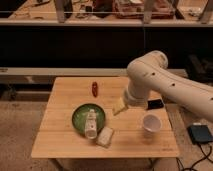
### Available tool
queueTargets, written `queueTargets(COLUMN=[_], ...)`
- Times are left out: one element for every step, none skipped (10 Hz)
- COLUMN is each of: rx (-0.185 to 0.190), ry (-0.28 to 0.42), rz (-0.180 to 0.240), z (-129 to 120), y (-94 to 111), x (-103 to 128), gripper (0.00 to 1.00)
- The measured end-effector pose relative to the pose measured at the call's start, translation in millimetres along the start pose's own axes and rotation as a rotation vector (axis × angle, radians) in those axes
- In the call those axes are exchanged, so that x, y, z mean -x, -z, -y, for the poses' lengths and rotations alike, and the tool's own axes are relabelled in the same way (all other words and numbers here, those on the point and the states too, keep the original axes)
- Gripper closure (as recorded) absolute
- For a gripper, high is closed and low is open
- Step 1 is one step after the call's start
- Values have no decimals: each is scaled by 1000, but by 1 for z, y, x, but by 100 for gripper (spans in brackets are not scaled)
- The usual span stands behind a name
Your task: Move the arm in a circular motion
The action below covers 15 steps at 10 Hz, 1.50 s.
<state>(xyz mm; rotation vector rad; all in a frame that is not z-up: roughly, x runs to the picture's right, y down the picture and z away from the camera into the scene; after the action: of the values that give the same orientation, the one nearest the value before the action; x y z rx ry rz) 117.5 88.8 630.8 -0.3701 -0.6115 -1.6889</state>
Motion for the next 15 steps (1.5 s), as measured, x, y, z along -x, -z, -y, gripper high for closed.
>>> queueTargets(rx=[10, 29, 62, 90, 112, 136, 150, 158, 169, 175, 178, 178, 178, 177, 168], ry=[-11, -29, -53, -76, -106, -138, -152, -169, -180, -185, -188, -184, -177, -170, -156], rz=[2, 4, 4, 10, 15, 7, -4, -21, -40, -48, -52, -51, -48, -39, -31], z=[-10, -26, -49, -69, -94, -123, -139, -153, -165, -172, -176, -176, -173, -170, -160], y=[-2, -5, -9, -14, -22, -33, -39, -47, -55, -62, -71, -84, -93, -101, -111], x=[2, 4, 6, 7, 7, 0, -8, -22, -41, -54, -69, -87, -99, -108, -120], gripper=[20, 20, 20, 20, 20, 20, 20, 20, 20, 20, 20, 20, 20, 20, 20])
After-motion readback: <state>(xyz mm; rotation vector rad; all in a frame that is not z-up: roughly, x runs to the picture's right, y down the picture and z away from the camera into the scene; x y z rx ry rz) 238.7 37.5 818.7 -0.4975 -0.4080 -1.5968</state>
